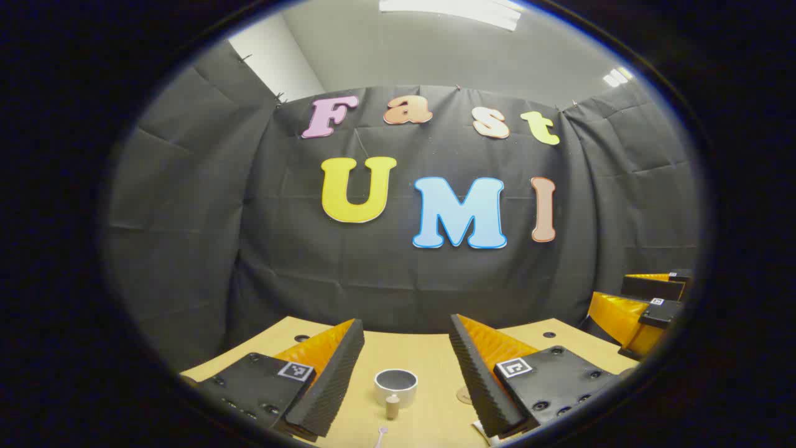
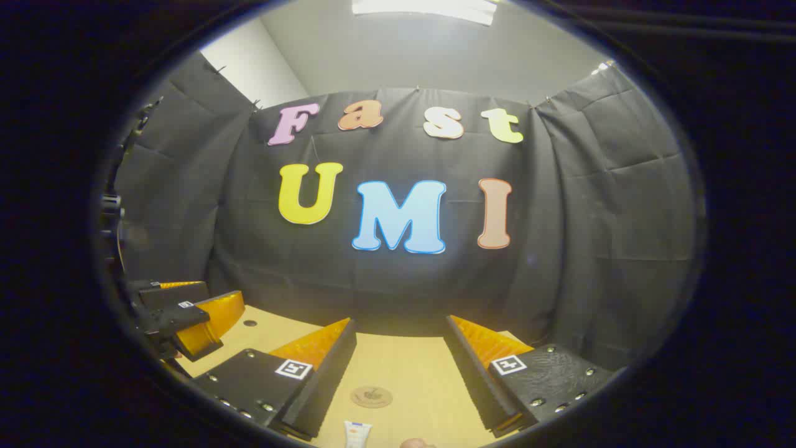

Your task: Put the toothbrush and toothpaste on the desktop into the cup, then pick up the cup and place it on the coaster on the desktop.

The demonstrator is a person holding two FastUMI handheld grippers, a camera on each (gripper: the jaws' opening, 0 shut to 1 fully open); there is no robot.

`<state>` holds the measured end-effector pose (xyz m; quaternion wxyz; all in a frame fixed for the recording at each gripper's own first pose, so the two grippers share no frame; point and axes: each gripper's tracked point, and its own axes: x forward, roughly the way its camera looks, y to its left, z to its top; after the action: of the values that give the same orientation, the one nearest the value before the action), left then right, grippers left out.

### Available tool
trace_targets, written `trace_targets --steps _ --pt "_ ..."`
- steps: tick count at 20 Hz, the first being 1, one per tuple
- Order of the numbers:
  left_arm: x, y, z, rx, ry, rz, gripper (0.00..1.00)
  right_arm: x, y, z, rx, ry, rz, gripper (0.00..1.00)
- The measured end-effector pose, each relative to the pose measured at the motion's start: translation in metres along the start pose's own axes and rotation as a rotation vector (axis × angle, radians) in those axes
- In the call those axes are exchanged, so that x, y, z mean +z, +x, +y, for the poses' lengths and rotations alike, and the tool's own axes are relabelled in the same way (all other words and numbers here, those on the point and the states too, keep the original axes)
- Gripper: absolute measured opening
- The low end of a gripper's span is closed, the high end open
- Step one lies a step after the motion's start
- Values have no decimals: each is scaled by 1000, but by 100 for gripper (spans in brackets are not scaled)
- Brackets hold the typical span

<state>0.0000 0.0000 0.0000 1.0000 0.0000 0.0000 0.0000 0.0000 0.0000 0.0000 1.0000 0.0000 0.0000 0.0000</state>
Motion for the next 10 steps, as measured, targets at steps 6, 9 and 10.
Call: trace_targets --steps 6,9,10 --pt "-1 8 2 -11 -21 2 90 1 7 7 -6 -20 -6 89" --pt "-1 7 -1 -19 -17 0 91 3 9 10 -3 -27 -7 89" --pt "0 7 -3 -20 -15 0 91 2 10 11 2 -26 -5 89"
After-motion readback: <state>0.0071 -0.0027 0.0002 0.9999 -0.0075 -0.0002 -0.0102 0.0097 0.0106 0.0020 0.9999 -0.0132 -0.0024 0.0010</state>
